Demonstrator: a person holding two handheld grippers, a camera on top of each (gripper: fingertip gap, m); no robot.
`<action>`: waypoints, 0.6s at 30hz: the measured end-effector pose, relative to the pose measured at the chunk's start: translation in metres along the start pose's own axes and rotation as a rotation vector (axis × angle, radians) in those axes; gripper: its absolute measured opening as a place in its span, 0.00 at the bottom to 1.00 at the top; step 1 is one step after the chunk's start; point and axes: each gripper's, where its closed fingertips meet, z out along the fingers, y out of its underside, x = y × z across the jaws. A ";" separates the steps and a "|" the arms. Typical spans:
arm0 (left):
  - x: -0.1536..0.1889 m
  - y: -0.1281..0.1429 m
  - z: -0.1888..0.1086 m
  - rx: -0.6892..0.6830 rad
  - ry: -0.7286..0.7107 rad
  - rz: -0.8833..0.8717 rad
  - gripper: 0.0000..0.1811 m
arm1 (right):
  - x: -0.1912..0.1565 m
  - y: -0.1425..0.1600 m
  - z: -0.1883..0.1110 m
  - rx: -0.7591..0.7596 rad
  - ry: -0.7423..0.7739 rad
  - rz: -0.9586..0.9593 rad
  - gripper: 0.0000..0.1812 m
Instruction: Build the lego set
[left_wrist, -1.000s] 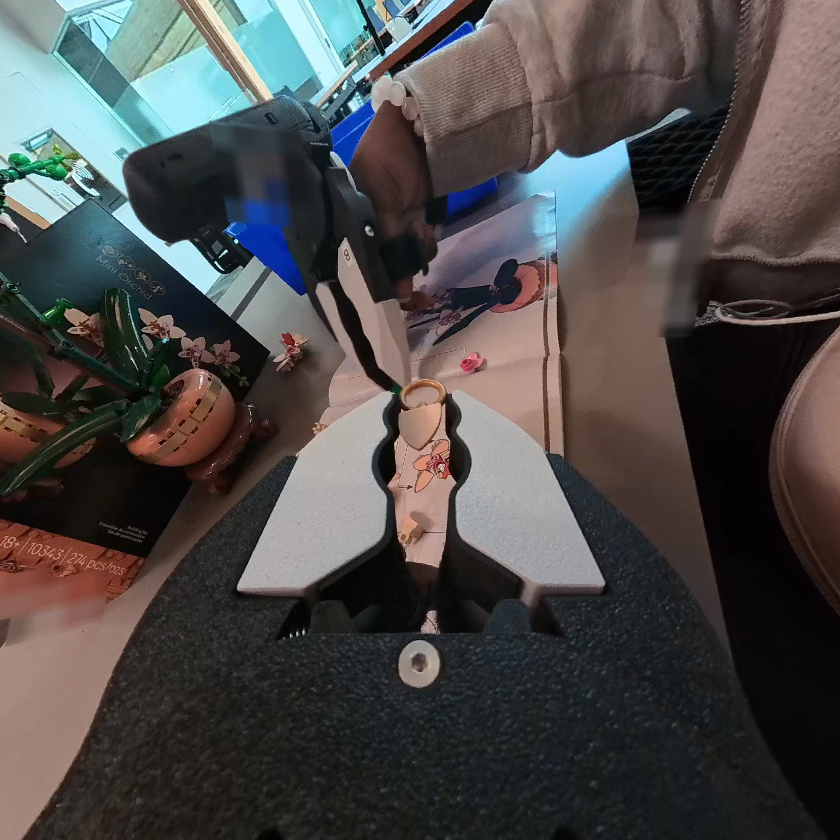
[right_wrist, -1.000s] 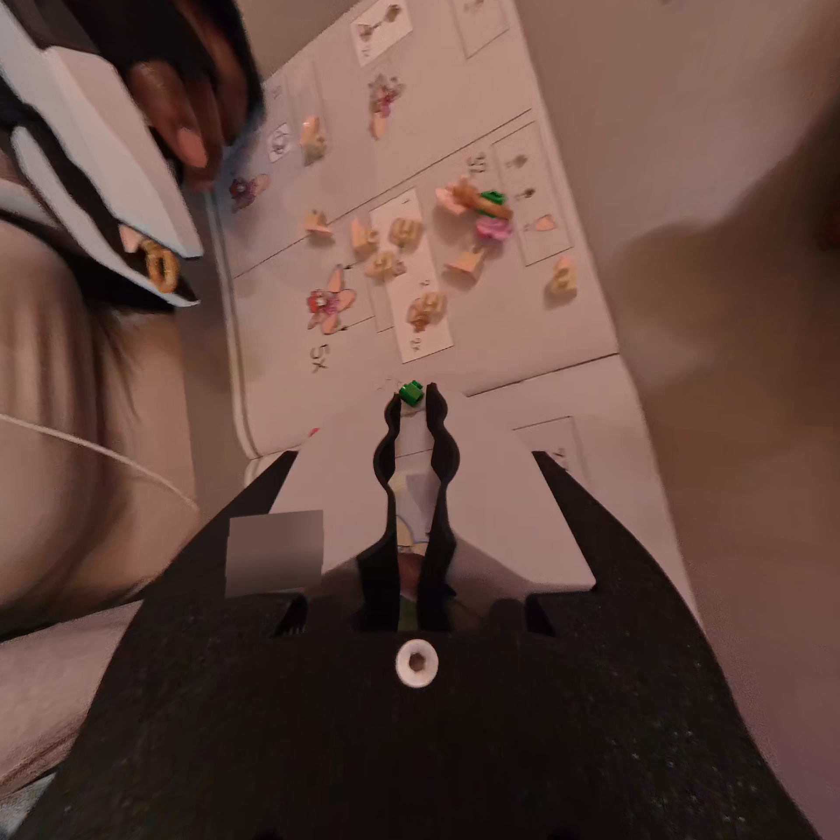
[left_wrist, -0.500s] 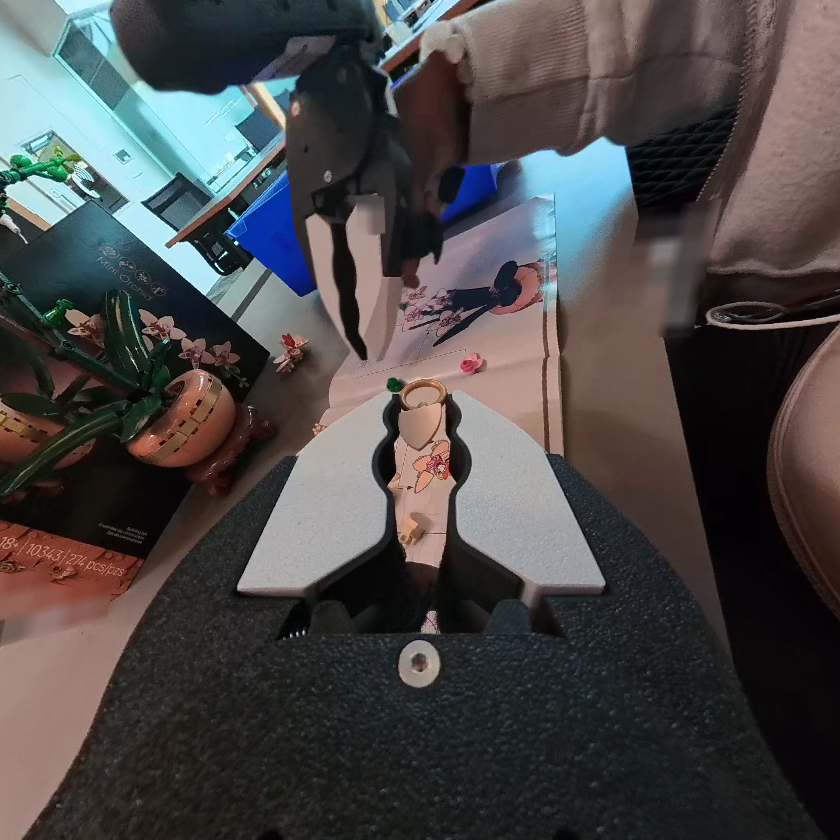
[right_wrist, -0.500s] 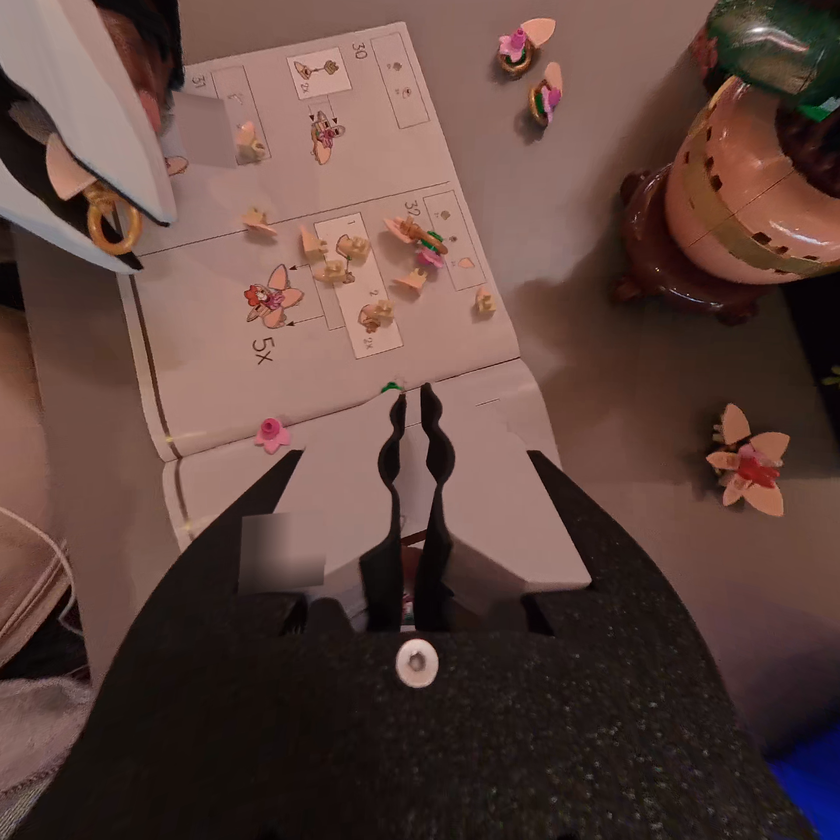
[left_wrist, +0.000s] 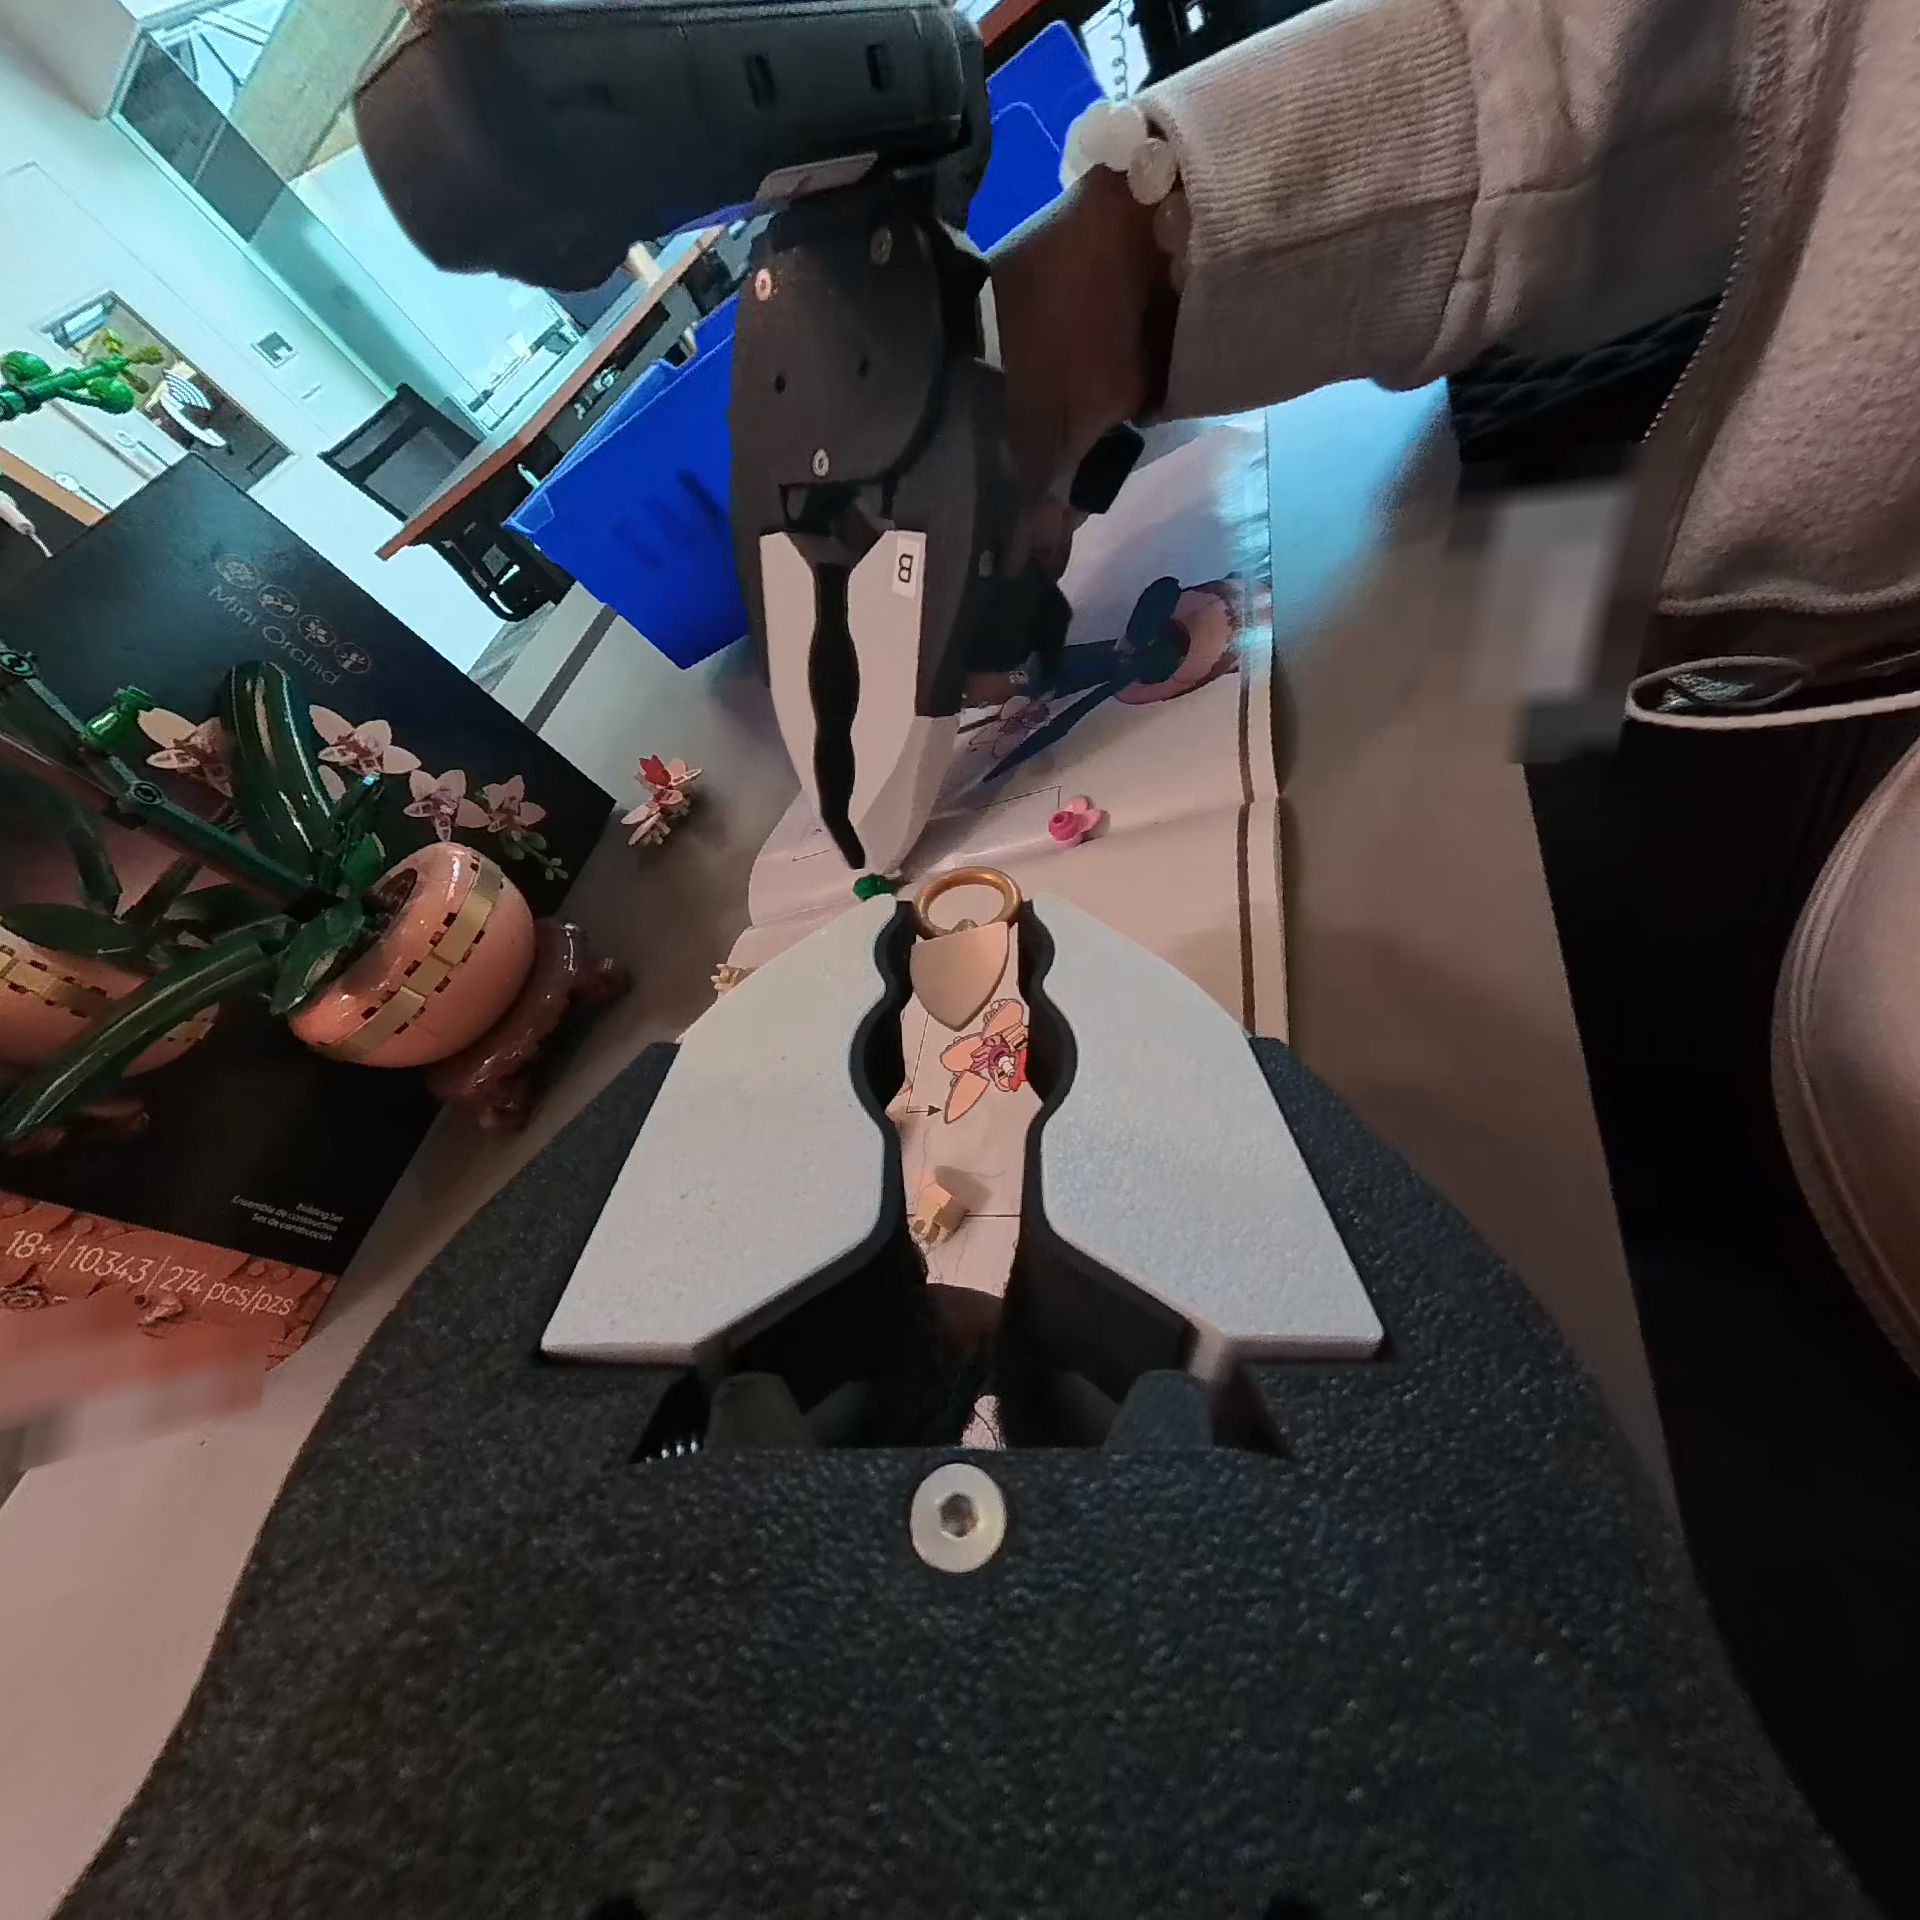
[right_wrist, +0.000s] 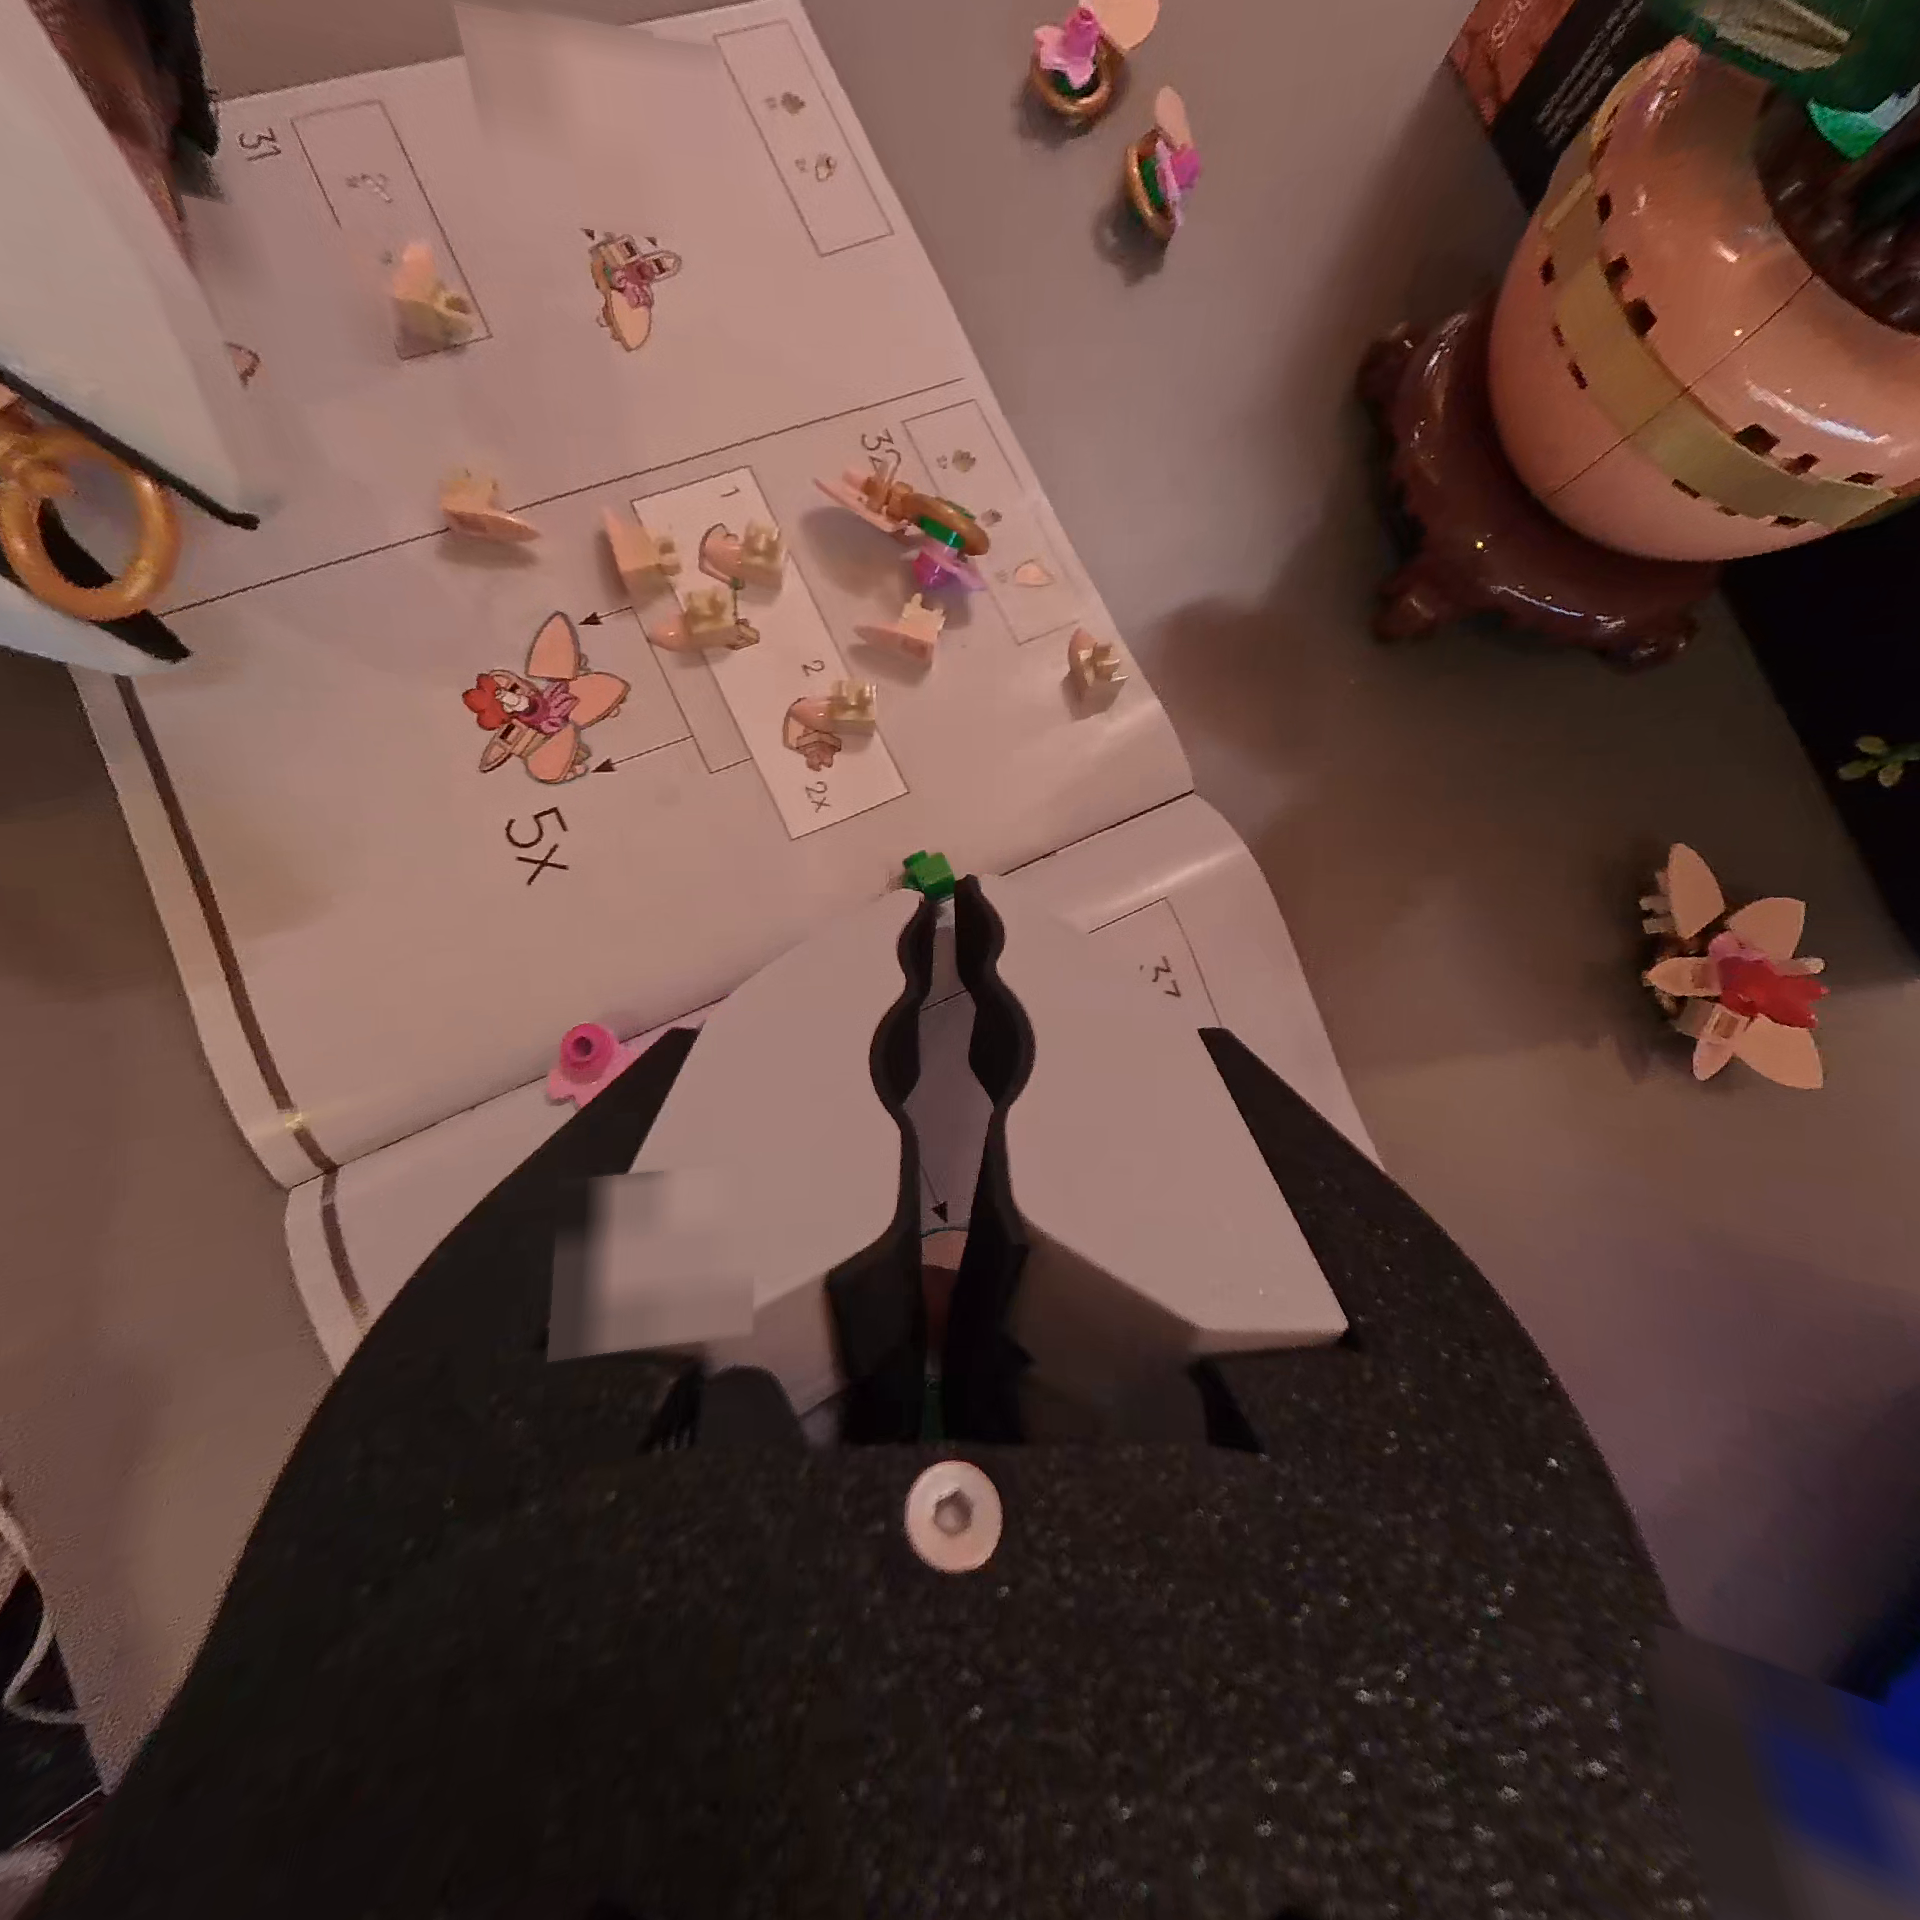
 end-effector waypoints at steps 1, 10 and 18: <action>0.000 0.000 0.000 0.001 0.001 -0.002 0.10 | 0.002 0.000 0.001 0.001 -0.004 0.004 0.02; -0.001 -0.001 -0.001 0.014 -0.001 -0.010 0.10 | -0.006 -0.008 -0.004 0.055 -0.057 -0.219 0.03; -0.001 -0.001 -0.001 0.009 -0.002 -0.005 0.10 | 0.004 -0.005 0.010 0.026 -0.086 -0.231 0.05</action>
